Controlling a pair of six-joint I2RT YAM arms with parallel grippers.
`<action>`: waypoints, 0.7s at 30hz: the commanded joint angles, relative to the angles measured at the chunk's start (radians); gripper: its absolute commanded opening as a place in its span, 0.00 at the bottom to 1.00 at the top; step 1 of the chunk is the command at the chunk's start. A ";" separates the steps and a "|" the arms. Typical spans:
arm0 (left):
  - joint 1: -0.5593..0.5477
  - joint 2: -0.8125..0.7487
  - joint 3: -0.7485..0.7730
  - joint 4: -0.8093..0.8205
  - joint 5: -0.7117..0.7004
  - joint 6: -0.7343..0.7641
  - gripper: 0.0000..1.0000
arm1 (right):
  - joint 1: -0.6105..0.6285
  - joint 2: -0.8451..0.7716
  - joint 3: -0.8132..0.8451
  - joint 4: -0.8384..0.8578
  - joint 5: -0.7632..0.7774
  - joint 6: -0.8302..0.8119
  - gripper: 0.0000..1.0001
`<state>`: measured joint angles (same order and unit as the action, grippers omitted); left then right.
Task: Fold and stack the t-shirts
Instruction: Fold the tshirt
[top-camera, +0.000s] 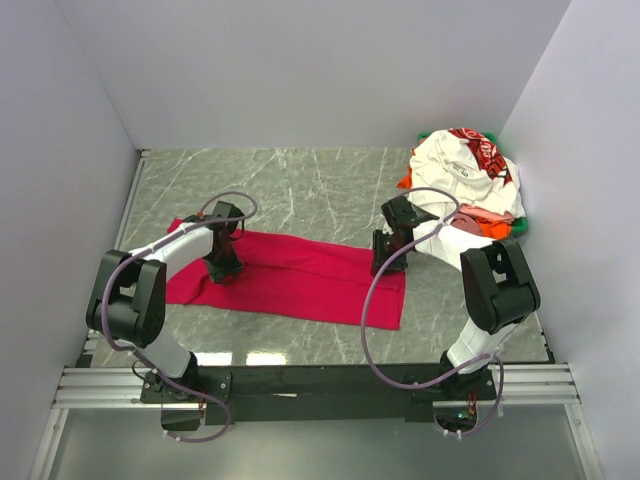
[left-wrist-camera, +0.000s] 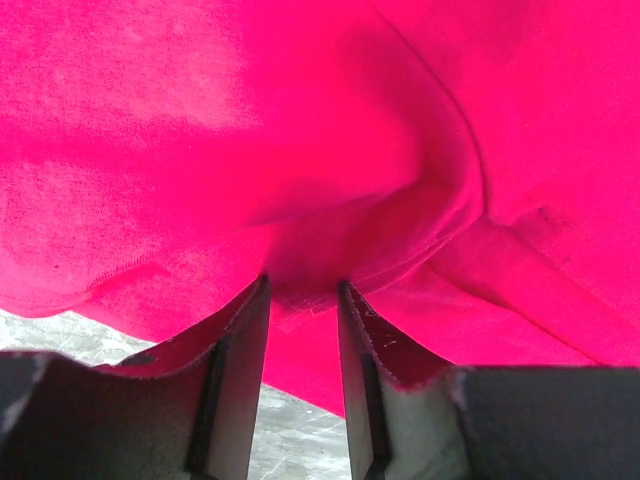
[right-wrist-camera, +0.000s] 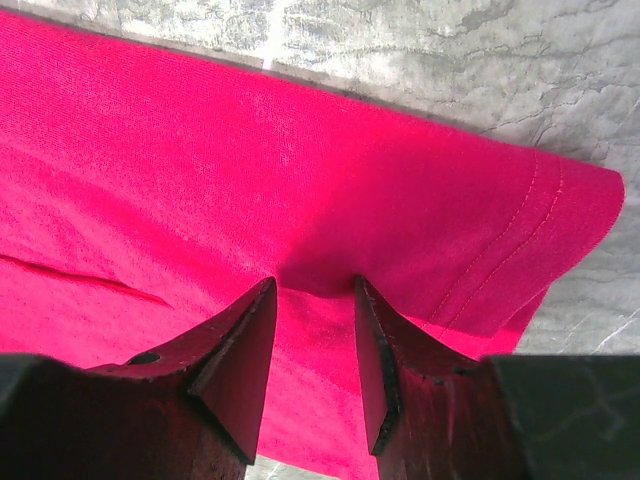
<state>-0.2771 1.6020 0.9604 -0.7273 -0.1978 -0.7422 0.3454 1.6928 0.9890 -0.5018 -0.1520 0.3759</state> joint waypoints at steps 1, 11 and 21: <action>-0.013 -0.017 0.005 -0.012 -0.031 0.000 0.40 | -0.005 -0.005 -0.015 -0.011 0.006 0.000 0.44; -0.040 -0.047 -0.022 -0.024 -0.040 -0.022 0.39 | -0.006 0.005 -0.012 -0.011 0.003 0.000 0.44; -0.043 -0.019 -0.032 -0.003 -0.023 -0.011 0.29 | -0.008 0.005 -0.015 -0.014 0.009 -0.003 0.44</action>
<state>-0.3149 1.5875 0.9314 -0.7403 -0.2085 -0.7494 0.3443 1.6928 0.9890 -0.5018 -0.1520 0.3763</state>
